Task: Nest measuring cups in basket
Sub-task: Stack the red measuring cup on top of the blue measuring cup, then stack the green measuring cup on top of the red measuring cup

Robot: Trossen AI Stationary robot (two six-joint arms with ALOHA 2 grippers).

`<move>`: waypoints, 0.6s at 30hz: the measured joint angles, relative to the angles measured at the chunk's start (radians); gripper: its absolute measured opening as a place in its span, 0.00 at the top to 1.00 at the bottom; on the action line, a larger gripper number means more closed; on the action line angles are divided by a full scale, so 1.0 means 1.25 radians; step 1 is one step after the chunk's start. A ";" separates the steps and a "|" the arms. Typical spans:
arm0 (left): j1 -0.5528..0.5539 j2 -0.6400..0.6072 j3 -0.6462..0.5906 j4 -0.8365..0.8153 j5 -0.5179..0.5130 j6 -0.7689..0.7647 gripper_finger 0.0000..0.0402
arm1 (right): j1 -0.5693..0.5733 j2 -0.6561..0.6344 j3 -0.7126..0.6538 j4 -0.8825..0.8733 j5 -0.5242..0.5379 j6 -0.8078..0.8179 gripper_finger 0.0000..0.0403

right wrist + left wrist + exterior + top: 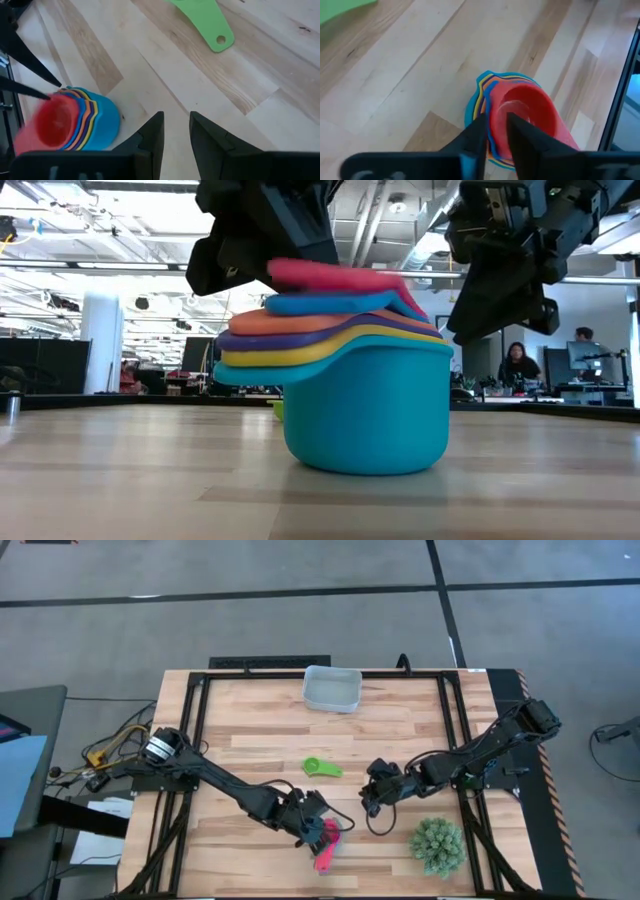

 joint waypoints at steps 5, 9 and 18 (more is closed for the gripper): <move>0.000 0.000 0.000 -0.002 0.019 0.018 0.71 | 0.000 0.000 0.000 0.000 0.000 0.000 0.71; 0.002 -0.029 -0.001 -0.044 0.001 0.078 0.64 | -0.001 0.000 0.000 0.005 0.003 -0.002 0.71; 0.014 -0.126 -0.041 -0.185 -0.182 0.134 0.62 | -0.101 0.042 0.002 0.139 0.056 -0.132 0.71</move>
